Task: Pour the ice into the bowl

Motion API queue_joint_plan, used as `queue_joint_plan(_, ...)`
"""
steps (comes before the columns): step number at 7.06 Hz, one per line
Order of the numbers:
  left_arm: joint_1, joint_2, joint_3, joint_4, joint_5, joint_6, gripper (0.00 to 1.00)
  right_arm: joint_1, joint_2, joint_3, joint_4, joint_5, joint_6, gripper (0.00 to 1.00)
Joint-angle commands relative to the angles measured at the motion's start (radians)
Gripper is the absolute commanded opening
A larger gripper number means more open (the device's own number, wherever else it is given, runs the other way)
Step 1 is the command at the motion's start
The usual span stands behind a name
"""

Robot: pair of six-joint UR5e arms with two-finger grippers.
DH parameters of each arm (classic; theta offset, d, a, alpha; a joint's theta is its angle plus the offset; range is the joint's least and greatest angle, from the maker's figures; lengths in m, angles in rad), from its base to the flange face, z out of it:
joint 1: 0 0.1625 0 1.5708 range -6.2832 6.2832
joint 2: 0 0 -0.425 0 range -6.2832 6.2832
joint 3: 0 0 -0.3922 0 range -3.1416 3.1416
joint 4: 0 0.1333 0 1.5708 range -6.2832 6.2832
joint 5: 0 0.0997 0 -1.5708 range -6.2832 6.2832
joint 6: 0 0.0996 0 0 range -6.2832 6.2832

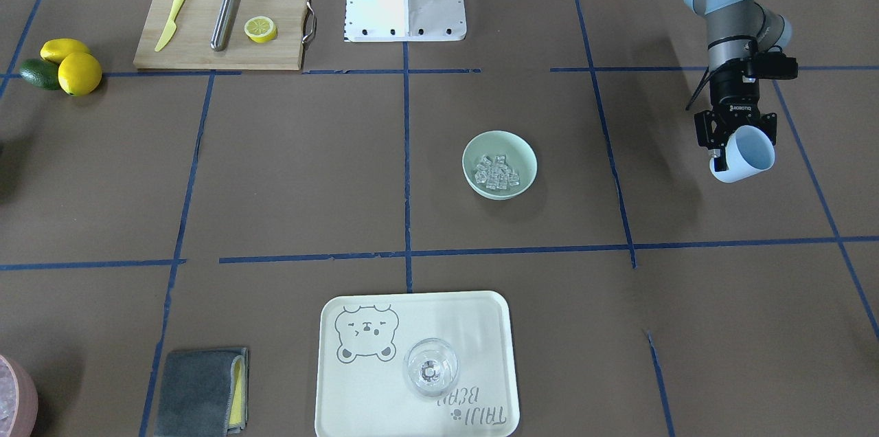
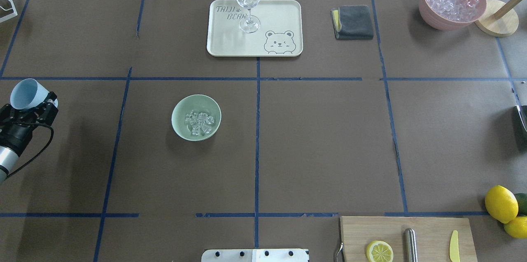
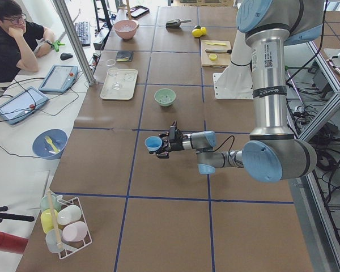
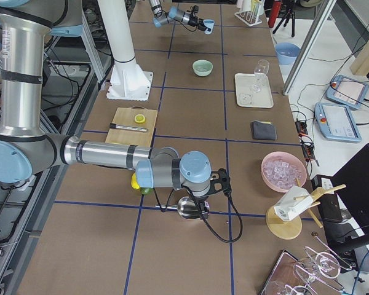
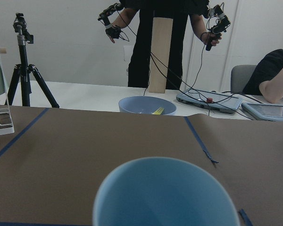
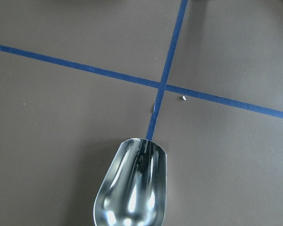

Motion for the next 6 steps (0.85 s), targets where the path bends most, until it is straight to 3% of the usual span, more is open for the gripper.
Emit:
queue_joint_plan(1,0.008,-0.009,0.068,-0.006,0.019,0.001,0.00,0.001,0.003,0.000,0.000,-0.001,0.001,1.00)
queue_joint_plan(4,0.013,-0.019,0.072,0.000,0.019,0.004,0.02,0.001,0.003,-0.001,0.000,-0.001,0.001,1.00)
queue_joint_plan(6,0.016,-0.019,0.072,0.003,0.019,0.004,0.15,0.001,0.003,-0.001,0.000,-0.001,0.001,1.00)
